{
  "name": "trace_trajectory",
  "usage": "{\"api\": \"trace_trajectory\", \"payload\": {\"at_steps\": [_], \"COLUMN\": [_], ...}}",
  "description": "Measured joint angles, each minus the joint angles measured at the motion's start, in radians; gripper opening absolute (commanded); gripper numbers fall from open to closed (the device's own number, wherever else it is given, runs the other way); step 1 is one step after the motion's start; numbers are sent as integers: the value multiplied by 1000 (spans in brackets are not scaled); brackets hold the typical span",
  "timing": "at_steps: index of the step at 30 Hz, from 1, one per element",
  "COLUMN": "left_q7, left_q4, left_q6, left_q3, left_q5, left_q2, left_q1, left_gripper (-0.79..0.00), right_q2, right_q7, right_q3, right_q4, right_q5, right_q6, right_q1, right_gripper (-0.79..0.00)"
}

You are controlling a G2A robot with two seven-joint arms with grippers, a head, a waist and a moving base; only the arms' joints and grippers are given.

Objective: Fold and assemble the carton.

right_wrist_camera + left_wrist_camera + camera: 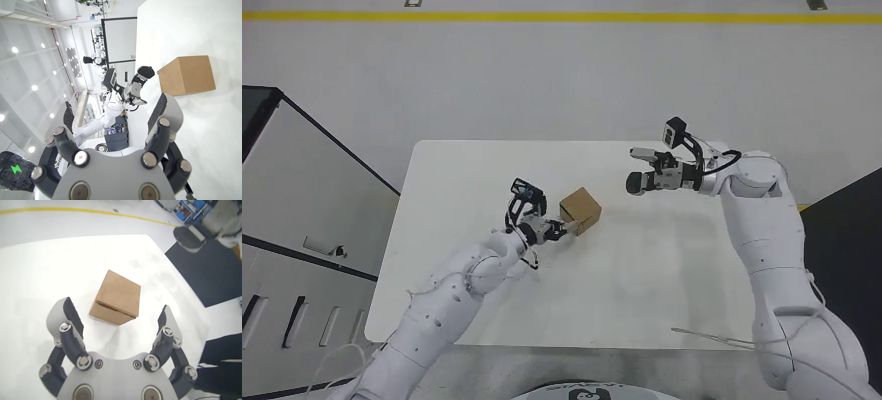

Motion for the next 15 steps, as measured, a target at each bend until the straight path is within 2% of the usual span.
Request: {"api": "trace_trajectory", "payload": {"at_steps": [2, 4, 12, 15], "left_q7": [90, 136, 126, 157], "left_q4": [23, 31, 30, 27], "left_q6": [-53, -63, -61, -65], "left_q3": [3, 5, 5, 13], "left_q5": [59, 94, 82, 131], "left_q2": [1, 1, 1, 3], "left_q1": [-1, -2, -1, -3], "left_gripper": [0, 0, 0, 0], "right_q2": [0, 0, 0, 0], "right_q7": [0, 0, 0, 0], "right_q3": [0, 0, 0, 0], "right_q4": [0, 0, 0, 0], "right_q5": [0, 0, 0, 0], "right_q6": [0, 0, 0, 0], "right_q1": [0, 0, 0, 0], "right_gripper": [0, 0, 0, 0]}}
